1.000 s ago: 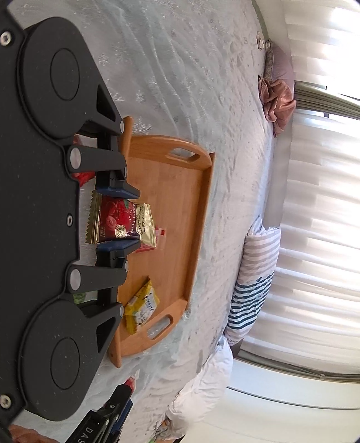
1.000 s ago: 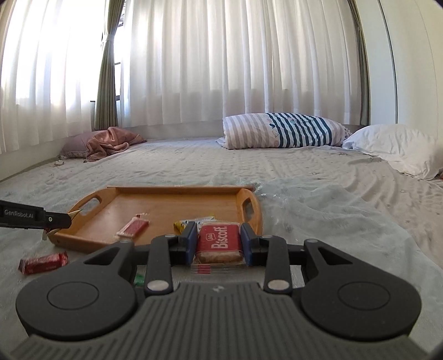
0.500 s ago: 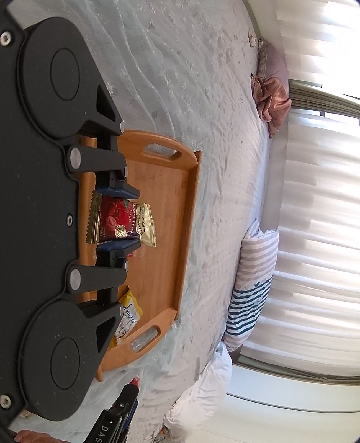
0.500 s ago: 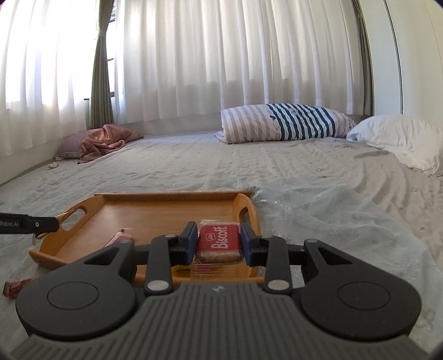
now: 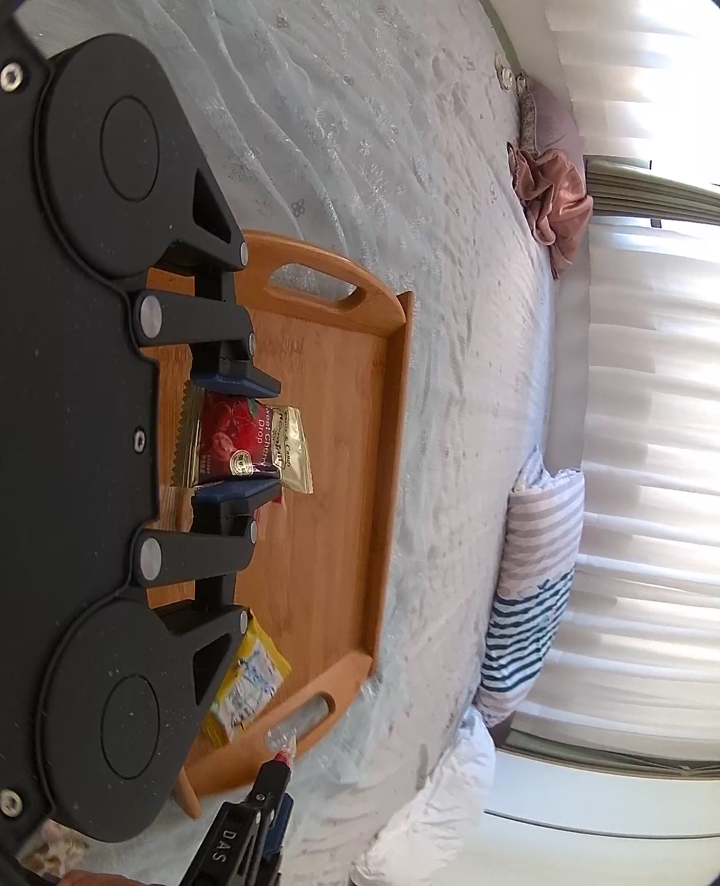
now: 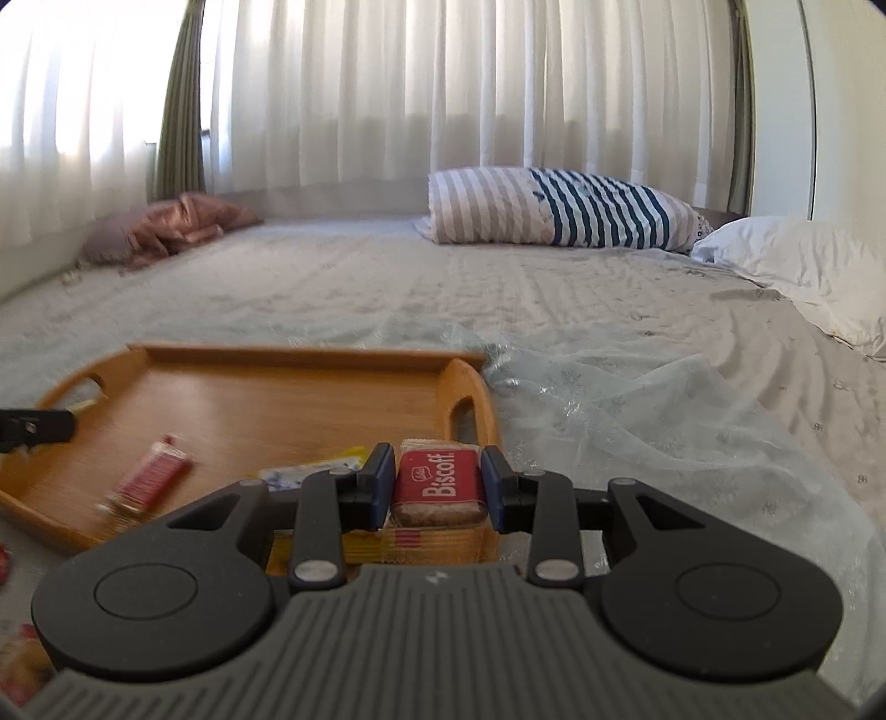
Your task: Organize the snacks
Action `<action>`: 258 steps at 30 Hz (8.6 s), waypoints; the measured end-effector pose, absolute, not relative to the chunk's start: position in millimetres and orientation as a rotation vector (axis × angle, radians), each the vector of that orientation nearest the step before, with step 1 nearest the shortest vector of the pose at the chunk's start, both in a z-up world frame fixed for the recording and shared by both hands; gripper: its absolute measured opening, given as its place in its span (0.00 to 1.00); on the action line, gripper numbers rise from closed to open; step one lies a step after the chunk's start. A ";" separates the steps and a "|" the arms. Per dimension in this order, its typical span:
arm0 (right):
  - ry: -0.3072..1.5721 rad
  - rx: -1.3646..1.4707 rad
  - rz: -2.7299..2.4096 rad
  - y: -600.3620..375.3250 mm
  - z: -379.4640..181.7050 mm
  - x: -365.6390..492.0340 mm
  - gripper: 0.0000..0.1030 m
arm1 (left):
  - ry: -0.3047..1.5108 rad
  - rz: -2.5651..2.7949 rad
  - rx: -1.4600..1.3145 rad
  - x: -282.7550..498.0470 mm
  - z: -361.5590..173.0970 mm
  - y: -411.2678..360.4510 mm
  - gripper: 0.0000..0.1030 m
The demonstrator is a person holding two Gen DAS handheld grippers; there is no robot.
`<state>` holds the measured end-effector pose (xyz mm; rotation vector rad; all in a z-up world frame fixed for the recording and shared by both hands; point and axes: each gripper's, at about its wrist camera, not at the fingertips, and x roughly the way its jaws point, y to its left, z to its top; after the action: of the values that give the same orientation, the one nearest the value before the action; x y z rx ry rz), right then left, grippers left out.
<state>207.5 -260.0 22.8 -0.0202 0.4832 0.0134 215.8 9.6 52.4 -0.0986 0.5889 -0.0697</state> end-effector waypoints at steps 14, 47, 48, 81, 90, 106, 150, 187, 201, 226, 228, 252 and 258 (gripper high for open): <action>0.550 -0.081 0.037 -242.2 6.1 228.4 0.38 | 0.633 -0.047 -0.061 237.3 26.6 4.5 0.29; 0.581 -0.017 0.071 -243.0 2.9 229.5 0.55 | 0.650 -0.047 -0.045 244.0 16.7 -4.4 0.34; 0.581 -0.013 0.070 -243.8 3.5 228.8 0.58 | 0.653 -0.050 -0.047 243.4 17.0 -3.9 0.35; 0.497 0.055 0.101 -258.2 23.8 140.3 0.99 | 0.596 -0.115 0.019 140.5 48.9 11.3 0.87; 0.467 0.088 0.120 -264.0 11.9 113.2 1.00 | 0.569 -0.101 0.018 115.7 37.3 27.2 0.96; 0.487 0.066 0.072 -258.9 0.1 85.8 1.00 | 0.531 -0.080 0.022 89.4 24.8 42.3 1.00; 0.422 -0.052 0.089 -234.9 -24.3 62.1 0.65 | 0.558 -0.105 -0.085 81.1 19.7 50.0 0.57; 0.470 -0.031 0.125 -237.7 -25.2 67.1 0.61 | 0.660 -0.142 -0.067 101.0 8.2 23.2 0.24; 0.435 -0.020 0.129 -240.6 -8.2 58.4 0.47 | 0.625 -0.138 -0.045 88.1 22.0 21.6 0.23; 0.379 -0.016 0.119 -245.4 53.5 112.2 0.46 | 0.585 -0.117 -0.050 138.2 68.8 30.9 0.23; 0.382 -0.017 0.121 -246.2 58.2 122.9 0.46 | 0.583 -0.111 -0.036 148.0 70.6 31.8 0.23; 0.589 0.121 0.147 -253.1 43.2 279.4 0.46 | 0.664 -0.035 0.015 239.3 30.0 31.4 0.23; 0.623 0.078 0.143 -245.8 31.1 295.2 0.46 | 0.670 -0.043 0.029 245.6 22.9 24.9 0.23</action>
<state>295.2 -245.8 31.1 0.0780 0.6227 0.1429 245.6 24.9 22.9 0.0294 0.6705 -0.0430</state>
